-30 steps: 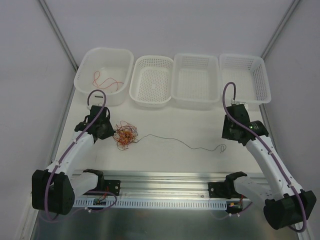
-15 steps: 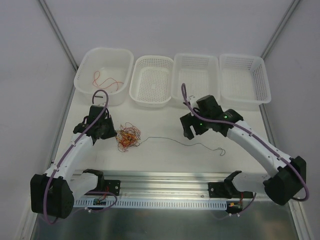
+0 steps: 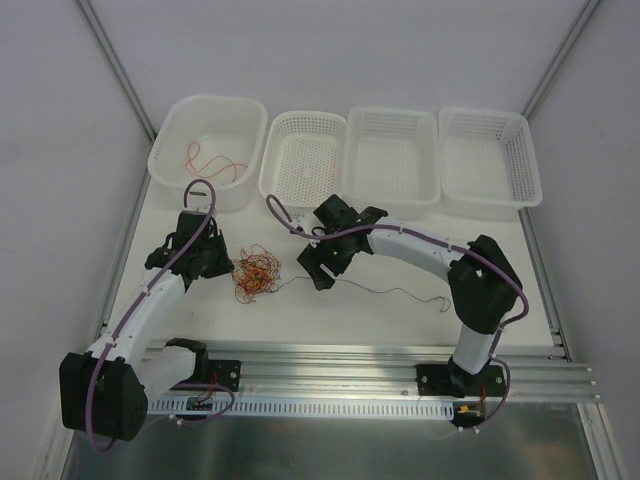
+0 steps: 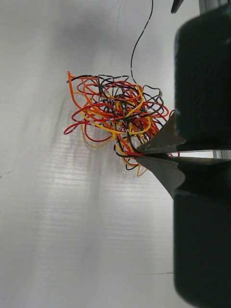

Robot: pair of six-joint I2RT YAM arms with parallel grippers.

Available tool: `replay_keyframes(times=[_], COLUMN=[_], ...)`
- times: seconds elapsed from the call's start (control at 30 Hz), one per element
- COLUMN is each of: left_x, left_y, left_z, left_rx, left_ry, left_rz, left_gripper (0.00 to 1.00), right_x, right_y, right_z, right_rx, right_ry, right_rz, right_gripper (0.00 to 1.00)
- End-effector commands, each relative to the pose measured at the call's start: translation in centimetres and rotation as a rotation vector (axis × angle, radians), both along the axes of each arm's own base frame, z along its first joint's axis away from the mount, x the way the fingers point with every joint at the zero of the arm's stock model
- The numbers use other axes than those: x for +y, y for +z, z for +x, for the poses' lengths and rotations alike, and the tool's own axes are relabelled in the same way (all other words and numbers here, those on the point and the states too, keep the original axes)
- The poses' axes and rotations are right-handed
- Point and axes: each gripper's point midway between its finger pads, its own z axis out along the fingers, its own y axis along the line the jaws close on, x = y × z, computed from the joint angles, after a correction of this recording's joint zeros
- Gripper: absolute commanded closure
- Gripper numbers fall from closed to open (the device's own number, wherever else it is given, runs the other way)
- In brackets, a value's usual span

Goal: Untangle the cables

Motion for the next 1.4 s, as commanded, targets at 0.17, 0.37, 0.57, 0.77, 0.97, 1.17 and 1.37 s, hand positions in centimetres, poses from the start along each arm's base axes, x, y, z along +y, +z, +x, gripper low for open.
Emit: replay_keyframes(times=[0.17,0.37,0.57,0.77,0.97,1.17,1.37], left_x=[0.2,1.9,3.9,4.8,5.2,5.5,2.4], left_y=[0.8,0.8,1.0,0.9,0.6,-0.3,-0.8], left_z=[0.4,0.4,0.2,0.2,0.0,-0.3,-0.3], left_rx=[-0.049,-0.051,-0.059,-0.042,-0.025,0.028,0.055], left_ry=[-0.006,0.069,0.149,0.184,0.2,0.211,0.128], left_rz=[0.021,0.091,0.163,0.189,0.201,0.222,0.073], left_gripper=[1.0,1.0,1.0,1.0,1.0,1.0,0.89], right_x=[2.2,-0.5,-7.1,-14.6,-19.7,-19.9,-17.1], right_y=[-2.0,1.6,9.0,19.1,25.2,31.7,32.0], right_z=[-0.7,-1.3,0.1,1.5,1.8,0.2,0.1], right_rx=[0.055,0.003,-0.164,-0.436,-0.594,-0.688,-0.588], right_ry=[0.082,0.036,-0.158,-0.409,-0.603,-0.63,-0.542], right_rz=[0.019,0.048,0.135,0.258,0.308,0.522,0.616], right_gripper=[0.68,0.99,0.99,0.99,0.99,0.99,0.99])
